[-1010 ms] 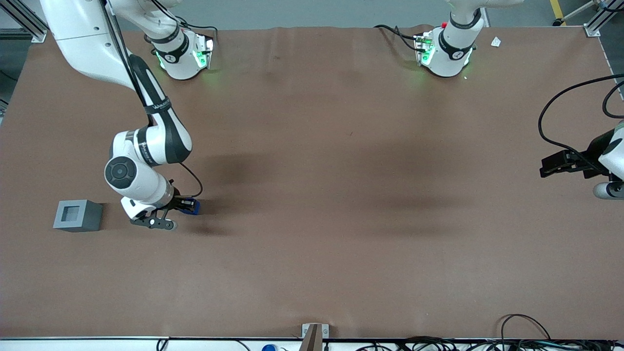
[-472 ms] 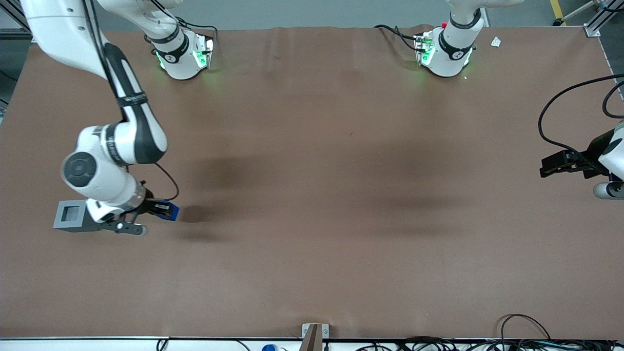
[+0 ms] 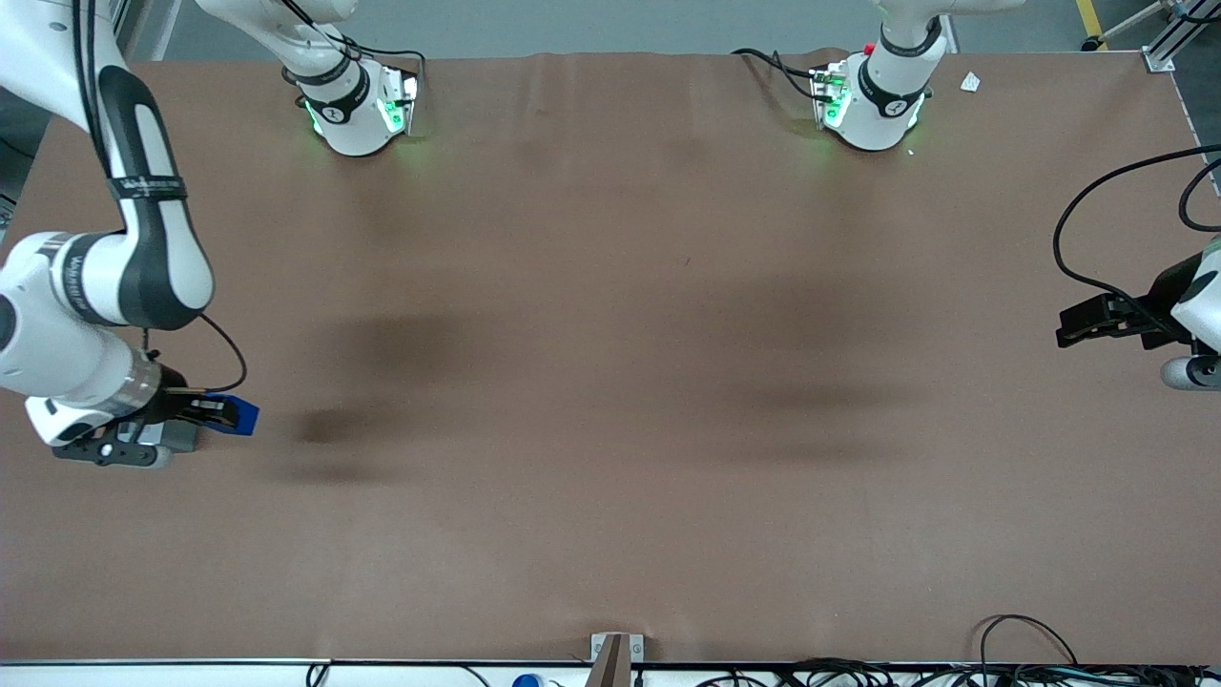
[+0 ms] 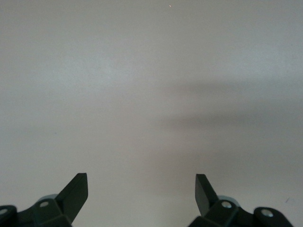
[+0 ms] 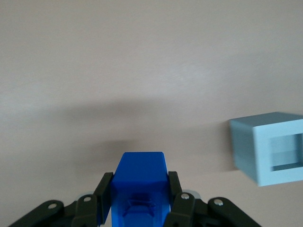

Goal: Insert blue part into gray base with right arm
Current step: 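Lift the blue cube and carry it over the gray base, then lower the blue cube into the gray base's square hole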

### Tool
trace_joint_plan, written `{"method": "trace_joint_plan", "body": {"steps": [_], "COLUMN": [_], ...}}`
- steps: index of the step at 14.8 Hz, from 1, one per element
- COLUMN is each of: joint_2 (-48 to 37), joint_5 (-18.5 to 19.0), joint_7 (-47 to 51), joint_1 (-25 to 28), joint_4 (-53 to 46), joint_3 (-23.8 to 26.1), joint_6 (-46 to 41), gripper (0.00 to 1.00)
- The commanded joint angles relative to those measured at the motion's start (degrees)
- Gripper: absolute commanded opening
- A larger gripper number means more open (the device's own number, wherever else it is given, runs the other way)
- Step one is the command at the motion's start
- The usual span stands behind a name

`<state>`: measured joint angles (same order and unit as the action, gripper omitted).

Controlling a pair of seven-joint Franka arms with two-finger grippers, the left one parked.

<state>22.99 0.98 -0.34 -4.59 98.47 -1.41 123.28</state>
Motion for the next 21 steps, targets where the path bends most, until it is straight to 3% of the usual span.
{"method": "trace_joint_plan", "body": {"steps": [1,4,21], "joint_2": [-0.9,-0.8,0.4], "joint_5": [-1.1,-4.7,-4.8], "joint_7": [-4.6,-10.7,-23.2], "joint_1": [-3.4,-5.7,-15.2], "joint_4": [-1.0,-1.7,-3.5], "joint_3": [1.2,0.9,0.9], "joint_6": [-0.8,-0.8,0.0], "gripper": [0.01,0.00,0.00]}}
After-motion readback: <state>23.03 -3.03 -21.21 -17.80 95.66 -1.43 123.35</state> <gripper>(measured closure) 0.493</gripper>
